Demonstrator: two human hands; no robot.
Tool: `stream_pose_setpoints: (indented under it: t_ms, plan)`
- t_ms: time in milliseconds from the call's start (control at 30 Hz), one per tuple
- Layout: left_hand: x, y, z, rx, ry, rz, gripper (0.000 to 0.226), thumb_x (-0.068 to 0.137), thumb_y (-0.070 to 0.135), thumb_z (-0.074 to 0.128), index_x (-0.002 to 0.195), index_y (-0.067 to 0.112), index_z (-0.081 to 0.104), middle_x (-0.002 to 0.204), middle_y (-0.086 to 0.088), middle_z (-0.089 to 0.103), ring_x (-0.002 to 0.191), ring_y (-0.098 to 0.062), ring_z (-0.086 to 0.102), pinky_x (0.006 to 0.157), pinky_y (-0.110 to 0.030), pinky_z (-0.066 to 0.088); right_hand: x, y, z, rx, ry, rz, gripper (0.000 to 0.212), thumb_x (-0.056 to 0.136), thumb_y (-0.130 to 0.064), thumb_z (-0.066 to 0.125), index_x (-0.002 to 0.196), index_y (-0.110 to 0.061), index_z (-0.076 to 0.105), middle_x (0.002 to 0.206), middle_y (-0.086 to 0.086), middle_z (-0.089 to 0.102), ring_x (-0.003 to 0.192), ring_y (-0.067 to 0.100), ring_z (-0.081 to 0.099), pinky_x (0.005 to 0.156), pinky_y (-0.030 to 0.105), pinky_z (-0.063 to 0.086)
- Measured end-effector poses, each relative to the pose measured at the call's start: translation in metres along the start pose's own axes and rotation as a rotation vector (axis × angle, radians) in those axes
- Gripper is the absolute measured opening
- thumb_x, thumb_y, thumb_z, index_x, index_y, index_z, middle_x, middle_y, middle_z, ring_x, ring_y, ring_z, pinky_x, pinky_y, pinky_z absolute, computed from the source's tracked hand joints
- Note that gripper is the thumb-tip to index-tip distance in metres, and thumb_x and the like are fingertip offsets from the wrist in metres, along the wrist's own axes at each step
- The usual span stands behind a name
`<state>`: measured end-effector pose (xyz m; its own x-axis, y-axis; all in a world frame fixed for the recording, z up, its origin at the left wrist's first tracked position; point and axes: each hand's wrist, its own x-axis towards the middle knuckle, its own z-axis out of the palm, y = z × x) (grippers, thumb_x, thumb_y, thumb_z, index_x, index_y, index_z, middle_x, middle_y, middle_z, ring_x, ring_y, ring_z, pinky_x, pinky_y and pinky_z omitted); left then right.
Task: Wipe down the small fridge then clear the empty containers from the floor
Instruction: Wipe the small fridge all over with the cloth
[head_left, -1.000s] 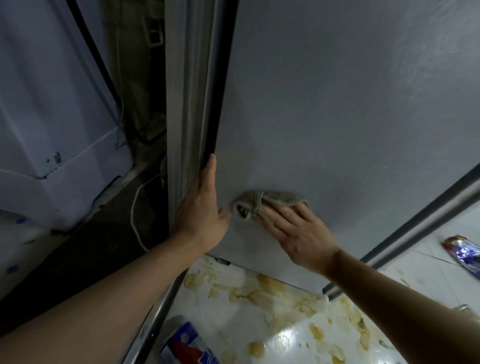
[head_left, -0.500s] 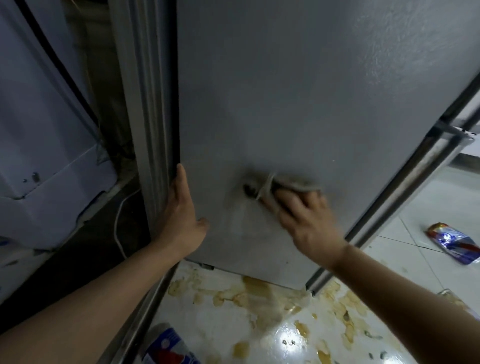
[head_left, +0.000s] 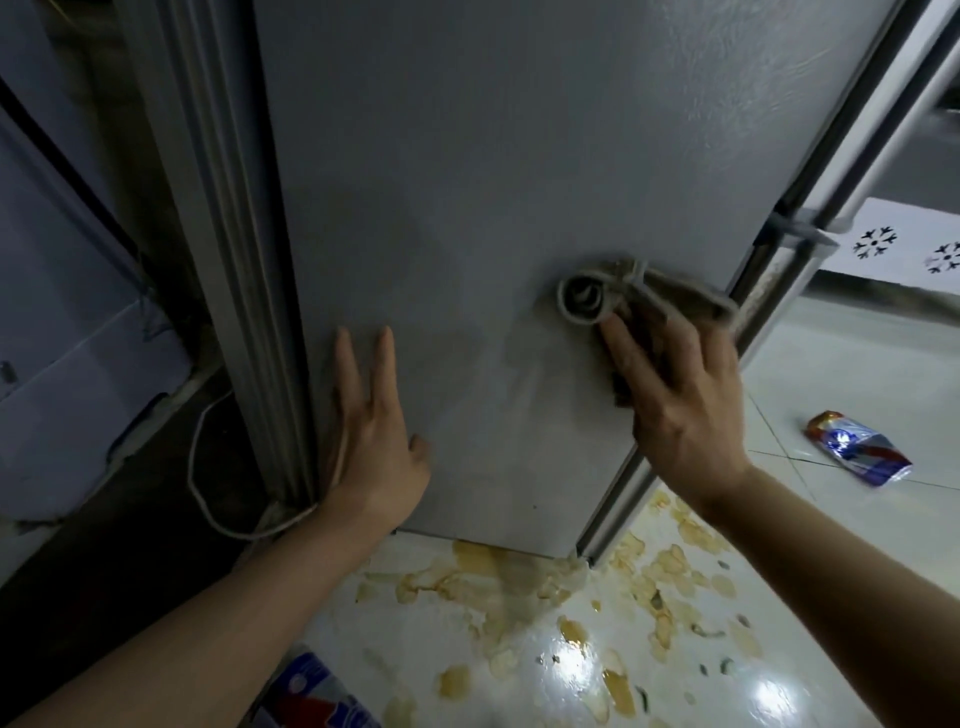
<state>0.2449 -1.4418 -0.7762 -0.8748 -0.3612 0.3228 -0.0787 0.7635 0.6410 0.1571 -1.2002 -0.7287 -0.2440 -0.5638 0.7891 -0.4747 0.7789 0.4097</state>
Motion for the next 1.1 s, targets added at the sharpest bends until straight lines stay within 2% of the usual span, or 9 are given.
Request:
stream_pose_setpoints:
  t_ms: [100,167,233,300,467,667,833,967,1100]
  plan:
    - [-0.004,0.006,0.005,0.061,-0.01,-0.014,0.105,0.081,0.012,0.063,0.146,0.035,-0.016,0.15,0.0,-0.036,0.141,-0.032,0.019,0.096,-0.038,0.045,-0.051,-0.018,0.011,0.013,-0.248,-0.195,0.067,0.069,-0.011,0.067,0.131,-0.017,0.041,0.13,0.015,0.036,0.112,0.037,0.039,0.092,0.053,0.046]
    - [-0.004,0.006,0.005,0.082,-0.01,-0.004,0.107,0.08,0.013,0.065,0.145,0.035,-0.016,0.15,-0.001,-0.036,0.14,-0.035,0.019,0.094,-0.041,0.046,-0.075,-0.023,0.009,0.016,-0.477,-0.323,0.074,0.056,-0.016,0.078,0.123,-0.021,0.045,0.128,0.012,0.043,0.111,0.033,0.043,0.089,0.047,0.049]
    - [-0.003,0.004,0.004,0.104,-0.021,-0.004,0.107,0.079,0.013,0.066,0.146,0.034,-0.015,0.151,-0.002,-0.035,0.14,-0.037,0.018,0.096,-0.043,0.045,-0.075,-0.022,0.004,0.071,-0.566,-0.299,0.071,0.056,-0.014,0.08,0.12,-0.02,0.05,0.122,0.013,0.053,0.106,0.032,0.054,0.086,0.044,0.052]
    - [-0.005,0.004,0.004,0.116,-0.033,-0.012,0.107,0.079,0.013,0.067,0.147,0.032,-0.013,0.151,-0.003,-0.034,0.14,-0.038,0.018,0.098,-0.044,0.043,-0.062,-0.016,-0.005,0.097,-0.489,-0.22,0.056,0.065,-0.011,0.075,0.116,-0.016,0.052,0.116,0.014,0.057,0.099,0.031,0.057,0.083,0.042,0.053]
    - [-0.015,0.013,0.021,0.183,-0.05,0.085,0.105,0.078,0.011,0.066,0.148,0.028,-0.01,0.15,-0.007,-0.034,0.141,-0.038,0.015,0.104,-0.045,0.037,-0.002,0.023,-0.026,0.107,-0.053,0.104,0.029,0.088,-0.011,0.059,0.116,-0.01,0.049,0.119,0.014,0.04,0.103,0.035,0.041,0.073,0.042,0.048]
    - [-0.017,0.007,0.041,0.248,0.008,0.137,0.11,0.072,0.01,0.07,0.148,0.028,-0.008,0.152,-0.011,-0.029,0.143,-0.038,-0.002,0.111,-0.049,0.025,-0.042,0.016,0.009,0.101,0.072,-0.009,0.036,0.085,-0.008,0.061,0.119,-0.009,0.046,0.122,0.015,0.039,0.112,0.035,0.042,0.088,0.041,0.043]
    - [-0.021,-0.01,0.05,0.28,0.002,0.215,0.113,0.067,0.004,0.071,0.149,0.026,-0.003,0.154,-0.012,-0.026,0.143,-0.039,-0.003,0.11,-0.053,0.027,-0.106,-0.003,0.035,0.069,-0.16,-0.142,0.037,0.081,-0.01,0.046,0.119,-0.012,0.047,0.122,0.013,0.041,0.106,0.035,0.042,0.087,0.039,0.039]
    - [-0.025,-0.013,0.053,0.301,-0.036,0.235,0.11,0.068,0.003,0.068,0.149,0.026,-0.002,0.153,-0.01,-0.027,0.143,-0.038,-0.003,0.107,-0.053,0.032,-0.145,-0.026,0.043,0.062,-0.482,-0.242,0.053,0.069,-0.014,0.056,0.121,-0.018,0.05,0.122,0.009,0.048,0.106,0.033,0.044,0.088,0.042,0.048]
    - [-0.031,-0.016,0.051,0.355,-0.106,0.253,0.103,0.072,0.005,0.065,0.15,0.025,0.0,0.154,-0.01,-0.025,0.144,-0.036,0.0,0.102,-0.05,0.035,-0.142,-0.034,0.036,0.123,-0.592,-0.231,0.04,0.076,-0.014,0.054,0.116,-0.018,0.061,0.111,0.009,0.06,0.094,0.029,0.052,0.077,0.04,0.054]
